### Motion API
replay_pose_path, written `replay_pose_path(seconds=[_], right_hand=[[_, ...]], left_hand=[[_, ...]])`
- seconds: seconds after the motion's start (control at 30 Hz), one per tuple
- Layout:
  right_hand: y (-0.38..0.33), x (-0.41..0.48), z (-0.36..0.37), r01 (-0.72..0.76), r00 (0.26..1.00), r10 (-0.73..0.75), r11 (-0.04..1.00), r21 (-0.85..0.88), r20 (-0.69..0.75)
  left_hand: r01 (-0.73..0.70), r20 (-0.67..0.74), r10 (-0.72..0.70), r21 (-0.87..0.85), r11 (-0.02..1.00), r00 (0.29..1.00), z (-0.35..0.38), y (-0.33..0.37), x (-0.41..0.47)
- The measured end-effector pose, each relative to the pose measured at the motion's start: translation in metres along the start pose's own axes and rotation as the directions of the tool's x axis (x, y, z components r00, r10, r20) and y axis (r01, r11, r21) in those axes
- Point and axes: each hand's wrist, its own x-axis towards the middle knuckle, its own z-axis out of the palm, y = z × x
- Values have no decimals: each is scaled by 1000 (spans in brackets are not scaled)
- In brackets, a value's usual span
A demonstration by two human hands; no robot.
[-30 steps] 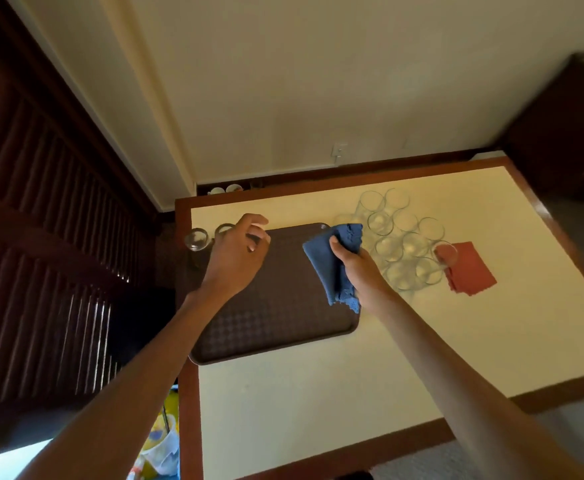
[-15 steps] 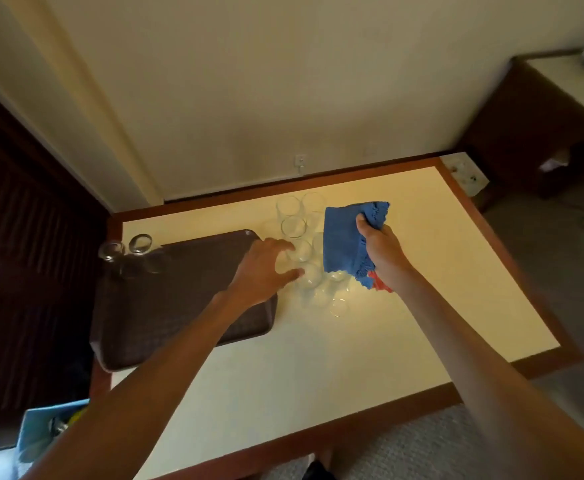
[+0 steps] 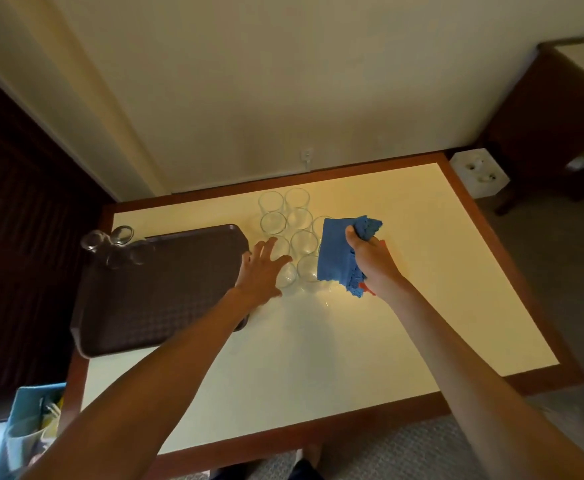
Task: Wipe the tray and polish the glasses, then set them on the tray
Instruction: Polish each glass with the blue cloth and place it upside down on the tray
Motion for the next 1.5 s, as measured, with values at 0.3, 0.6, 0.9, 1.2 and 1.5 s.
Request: replay_pose_path(seconds=[0.3,0.6,0.9,1.2,1.5], right_hand=[[1,1,11,-51,997,55,995,-85,46],[-13,-10,70,-65,990,68,997,-30,126],[-39,-44,147,-158,945,91,967,197,315],[-46,-81,200,-110,974,61,969,221,216],[-94,-109,260,119,965,-152,980,159,212]], left_hand=[[-17,-23,11,-243,970,1000,-18,-9,-17],[38,-79,-141,-735,677,987,-120,-60,-62],[-57,-248,-244,-801,596,938,-181,-98,-102],[-58,-314,-278,-751,657,908,-192,-167,-141],[-171,-119,-346,-977,-125,931,-196,-216,-166]])
